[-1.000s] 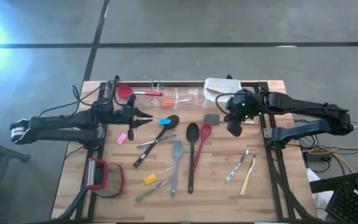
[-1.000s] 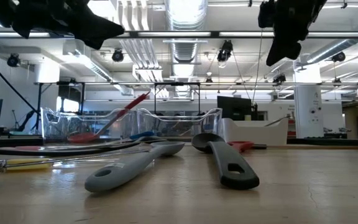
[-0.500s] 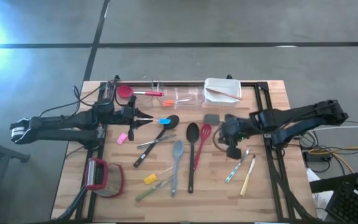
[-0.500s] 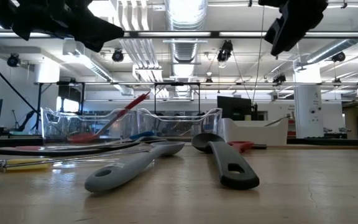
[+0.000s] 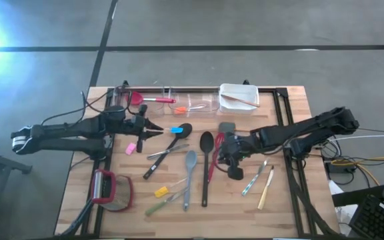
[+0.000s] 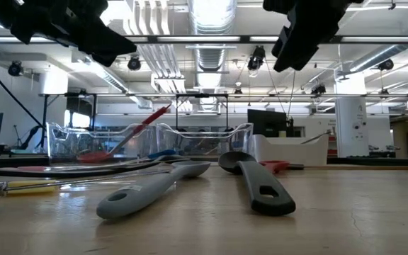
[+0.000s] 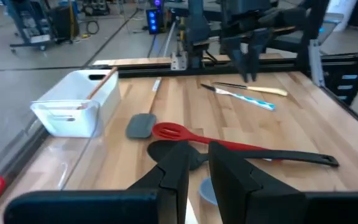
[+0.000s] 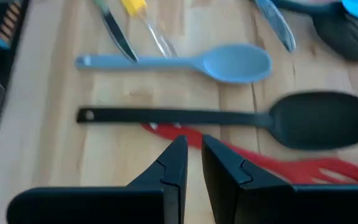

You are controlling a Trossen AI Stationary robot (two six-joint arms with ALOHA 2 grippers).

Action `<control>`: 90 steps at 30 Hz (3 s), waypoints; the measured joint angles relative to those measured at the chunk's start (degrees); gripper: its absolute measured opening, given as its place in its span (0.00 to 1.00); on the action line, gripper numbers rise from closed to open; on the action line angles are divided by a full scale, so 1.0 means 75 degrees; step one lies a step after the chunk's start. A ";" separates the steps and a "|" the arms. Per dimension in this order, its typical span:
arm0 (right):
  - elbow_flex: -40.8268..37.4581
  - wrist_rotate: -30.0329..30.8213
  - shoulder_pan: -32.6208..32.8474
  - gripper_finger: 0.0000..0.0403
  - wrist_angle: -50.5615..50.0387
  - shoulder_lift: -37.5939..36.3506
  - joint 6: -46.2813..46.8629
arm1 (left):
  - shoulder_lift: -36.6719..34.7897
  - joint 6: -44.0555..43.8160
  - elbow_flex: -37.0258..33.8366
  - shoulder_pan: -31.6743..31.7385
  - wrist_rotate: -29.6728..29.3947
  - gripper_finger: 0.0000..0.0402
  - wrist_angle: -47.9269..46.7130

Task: Pick & Place Kitchen Items
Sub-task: Put the green table knife into the white bin

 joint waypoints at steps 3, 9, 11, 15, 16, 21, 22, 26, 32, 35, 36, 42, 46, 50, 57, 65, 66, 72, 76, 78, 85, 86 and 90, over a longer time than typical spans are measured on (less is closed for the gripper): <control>0.0182 0.0060 -0.0003 0.11 -0.0595 0.0044 -0.0021 | 0.0011 0.0174 0.0063 -0.0049 0.0289 0.17 -0.0385; 0.0207 0.1120 -0.0031 0.11 -0.1270 -0.0433 -0.0047 | 0.0348 0.0474 0.1230 -0.0636 -0.0543 0.19 -0.1991; 0.0138 0.1372 -0.0033 0.11 -0.1243 -0.0691 -0.0050 | 0.0608 0.0670 0.1776 -0.0809 -0.1080 0.23 -0.2714; 0.0068 0.1585 -0.0038 0.11 -0.1240 -0.1174 -0.0009 | 0.1260 0.0471 0.2576 -0.0927 -0.1869 0.35 -0.4049; 0.0062 0.1590 -0.0038 0.11 -0.1237 -0.1289 -0.0003 | 0.1432 0.0288 0.2671 -0.0927 -0.1976 0.38 -0.4273; 0.0046 0.1708 -0.0038 0.11 -0.1231 -0.1672 -0.0028 | 0.2207 0.0127 0.2680 -0.0944 -0.2035 0.49 -0.4752; 0.0045 0.1775 -0.0038 0.11 -0.1231 -0.1726 -0.0040 | 0.2357 0.0123 0.2670 -0.0965 -0.1957 0.50 -0.4808; 0.0045 0.1809 -0.0038 0.11 -0.1260 -0.1897 -0.0047 | 0.2826 0.0133 0.2669 -0.1270 -0.1608 0.51 -0.4805; 0.0042 0.1809 -0.0038 0.11 -0.1281 -0.1926 -0.0091 | 0.3420 0.0456 0.2667 -0.2245 -0.1586 0.50 -0.4727; 0.0042 0.1809 -0.0038 0.11 -0.1278 -0.1923 -0.0134 | 0.3711 0.0287 0.2715 -0.2925 -0.1645 0.50 -0.4695; 0.0042 0.1814 -0.0040 0.11 -0.1281 -0.1923 -0.0134 | 0.3801 0.0157 0.2780 -0.3185 -0.1727 0.50 -0.4692; 0.0042 0.1984 -0.0044 0.11 -0.1281 -0.1923 -0.0145 | 0.4410 -0.0288 0.3394 -0.4642 -0.2507 0.50 -0.4610; 0.0039 0.1993 -0.0043 0.11 -0.1281 -0.1926 -0.0190 | 0.4867 -0.0421 0.3843 -0.5255 -0.2519 0.50 -0.4542; 0.0039 0.1999 -0.0041 0.11 -0.1286 -0.1924 -0.0256 | 0.5357 -0.0512 0.4331 -0.5584 -0.2523 0.50 -0.4543; 0.0039 0.2005 -0.0041 0.11 -0.1231 -0.1925 -0.0139 | 0.6326 -0.1625 0.5097 -0.5754 -0.2517 0.50 -0.4493; 0.0039 0.2004 -0.0041 0.11 -0.1211 -0.1926 0.0012 | 0.7197 -0.4705 0.5528 -0.5847 -0.2139 0.48 -0.4496; 0.0039 0.2004 -0.0041 0.11 -0.1214 -0.1923 0.0075 | 0.7255 -0.5075 0.5528 -0.5885 -0.2088 0.48 -0.4497; 0.0039 0.2001 -0.0038 0.11 -0.1177 -0.1923 0.0250 | 0.7479 -0.6320 0.5505 -0.6222 -0.2099 0.45 -0.4525; 0.0039 0.2001 -0.0038 0.11 -0.1050 -0.1923 0.0248 | 0.7640 -0.6774 0.5505 -0.6341 -0.2266 0.44 -0.4622; 0.0039 0.2001 -0.0038 0.11 -0.0954 -0.1923 0.0239 | 0.7742 -0.6866 0.5499 -0.6377 -0.2355 0.44 -0.4639; 0.0039 0.1996 -0.0038 0.11 -0.0733 -0.1923 0.0154 | 0.8081 -0.6928 0.5488 -0.6385 -0.2782 0.44 -0.4711; 0.0039 0.1996 -0.0038 0.11 -0.0731 -0.1923 0.0154 | 0.8133 -0.6927 0.5488 -0.6383 -0.2859 0.44 -0.4715; 0.0039 0.1996 -0.0038 0.11 -0.0730 -0.1923 0.0154 | 0.8322 -0.6930 0.5488 -0.6365 -0.3019 0.44 -0.4709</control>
